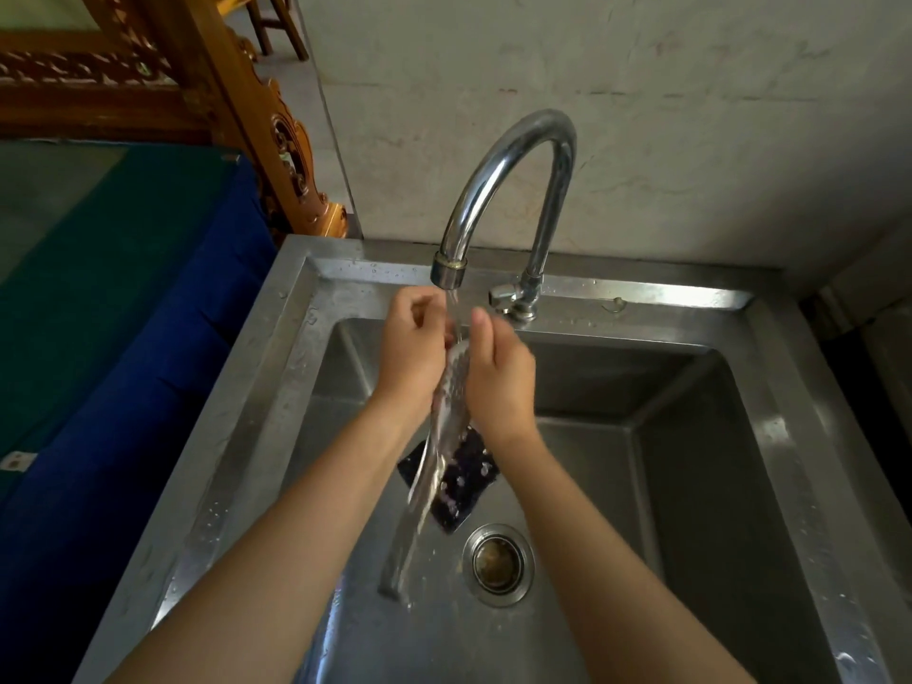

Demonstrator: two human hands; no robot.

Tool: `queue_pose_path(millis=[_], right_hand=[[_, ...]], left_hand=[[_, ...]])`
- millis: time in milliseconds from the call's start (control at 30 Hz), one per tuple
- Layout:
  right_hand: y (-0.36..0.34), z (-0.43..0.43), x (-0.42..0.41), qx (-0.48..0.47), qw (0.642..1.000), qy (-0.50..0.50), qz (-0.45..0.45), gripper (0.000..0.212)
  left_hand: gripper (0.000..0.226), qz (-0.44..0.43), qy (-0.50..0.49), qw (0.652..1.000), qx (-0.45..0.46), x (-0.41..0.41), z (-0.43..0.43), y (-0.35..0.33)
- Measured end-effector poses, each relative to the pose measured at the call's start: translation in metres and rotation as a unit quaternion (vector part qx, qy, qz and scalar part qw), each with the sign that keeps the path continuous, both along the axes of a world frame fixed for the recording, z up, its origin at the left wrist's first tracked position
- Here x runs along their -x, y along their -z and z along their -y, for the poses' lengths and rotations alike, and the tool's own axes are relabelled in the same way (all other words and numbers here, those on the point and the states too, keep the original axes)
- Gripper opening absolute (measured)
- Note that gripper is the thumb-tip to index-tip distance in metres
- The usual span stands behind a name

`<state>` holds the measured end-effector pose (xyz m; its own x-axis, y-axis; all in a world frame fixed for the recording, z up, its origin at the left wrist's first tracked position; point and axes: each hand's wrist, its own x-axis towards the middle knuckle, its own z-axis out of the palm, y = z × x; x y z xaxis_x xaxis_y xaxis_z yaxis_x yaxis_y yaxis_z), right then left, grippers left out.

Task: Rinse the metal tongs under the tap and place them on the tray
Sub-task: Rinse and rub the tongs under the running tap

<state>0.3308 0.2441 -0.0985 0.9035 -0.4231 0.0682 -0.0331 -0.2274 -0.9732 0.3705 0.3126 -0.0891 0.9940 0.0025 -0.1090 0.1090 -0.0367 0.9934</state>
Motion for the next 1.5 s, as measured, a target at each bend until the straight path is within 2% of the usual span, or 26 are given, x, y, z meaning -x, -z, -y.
queue_pose_path(millis=[133, 233, 300, 367, 433, 500, 567, 633, 733, 767, 833, 933, 1100, 1200, 1267, 1333, 1400, 1500], right_hand=[[-0.016, 0.014, -0.025, -0.043, 0.999, 0.001, -0.006, 0.037], [-0.023, 0.015, -0.039, 0.003, 1.000, -0.007, -0.009, 0.038], [-0.026, 0.015, -0.042, 0.036, 0.998, -0.042, -0.016, 0.031], [-0.024, 0.014, -0.038, 0.029, 0.994, -0.105, -0.019, 0.018], [-0.016, 0.014, -0.027, 0.002, 0.991, -0.135, -0.018, 0.018], [-0.004, 0.010, -0.006, -0.007, 0.994, -0.112, -0.014, 0.020], [0.013, 0.002, 0.020, 0.020, 0.997, -0.078, -0.009, 0.020], [0.028, -0.005, 0.040, 0.017, 0.996, -0.082, -0.013, 0.029], [0.041, -0.005, 0.054, -0.084, 0.988, -0.118, -0.049, 0.033], [0.043, -0.004, 0.057, -0.110, 0.985, -0.123, -0.050, 0.036], [0.046, -0.003, 0.064, -0.102, 0.986, -0.124, -0.040, 0.035], [0.047, -0.002, 0.067, -0.110, 0.984, -0.135, -0.040, 0.033], [0.038, 0.010, 0.051, -0.127, 0.982, -0.109, -0.090, 0.023], [0.037, 0.016, 0.048, -0.159, 0.969, -0.150, -0.113, 0.021], [0.038, 0.017, 0.050, -0.189, 0.960, -0.180, -0.105, 0.020], [0.038, 0.015, 0.053, -0.208, 0.955, -0.189, -0.094, 0.024], [0.036, 0.013, 0.052, -0.220, 0.957, -0.163, -0.096, 0.032], [0.032, 0.015, 0.043, -0.201, 0.968, -0.112, -0.098, 0.040]], left_hand=[[0.028, -0.053, 0.074, 0.996, 0.024, 0.012, -0.012, 0.004], [0.025, -0.032, 0.114, 0.993, -0.007, 0.019, -0.016, 0.003], [0.021, 0.001, 0.115, 0.993, -0.040, 0.015, -0.019, 0.004], [0.025, 0.004, 0.082, 0.996, -0.035, 0.009, -0.022, 0.003], [0.028, -0.021, 0.036, 0.999, 0.026, 0.004, -0.023, 0.002], [0.023, -0.058, 0.016, 0.993, 0.098, 0.002, -0.021, 0.000], [0.018, -0.109, 0.027, 0.974, 0.199, 0.001, -0.014, -0.003], [0.012, -0.133, 0.049, 0.946, 0.290, 0.000, -0.006, -0.006], [0.017, -0.106, 0.115, 0.929, 0.335, -0.001, 0.003, -0.008], [0.018, -0.104, 0.128, 0.927, 0.336, -0.002, 0.004, -0.010], [0.013, -0.116, 0.120, 0.928, 0.332, -0.008, 0.005, -0.016], [0.017, -0.139, 0.056, 0.934, 0.325, -0.017, 0.007, -0.019], [0.019, -0.144, 0.130, 0.943, 0.271, 0.012, 0.006, 0.001], [0.015, -0.136, 0.104, 0.960, 0.223, -0.002, 0.000, -0.004], [0.017, -0.133, 0.059, 0.958, 0.246, -0.021, 0.000, -0.014], [0.019, -0.135, 0.045, 0.942, 0.303, -0.026, 0.005, -0.020], [0.020, -0.145, 0.093, 0.933, 0.317, -0.013, 0.011, -0.016], [0.014, -0.134, 0.148, 0.950, 0.242, 0.004, 0.006, -0.007]])
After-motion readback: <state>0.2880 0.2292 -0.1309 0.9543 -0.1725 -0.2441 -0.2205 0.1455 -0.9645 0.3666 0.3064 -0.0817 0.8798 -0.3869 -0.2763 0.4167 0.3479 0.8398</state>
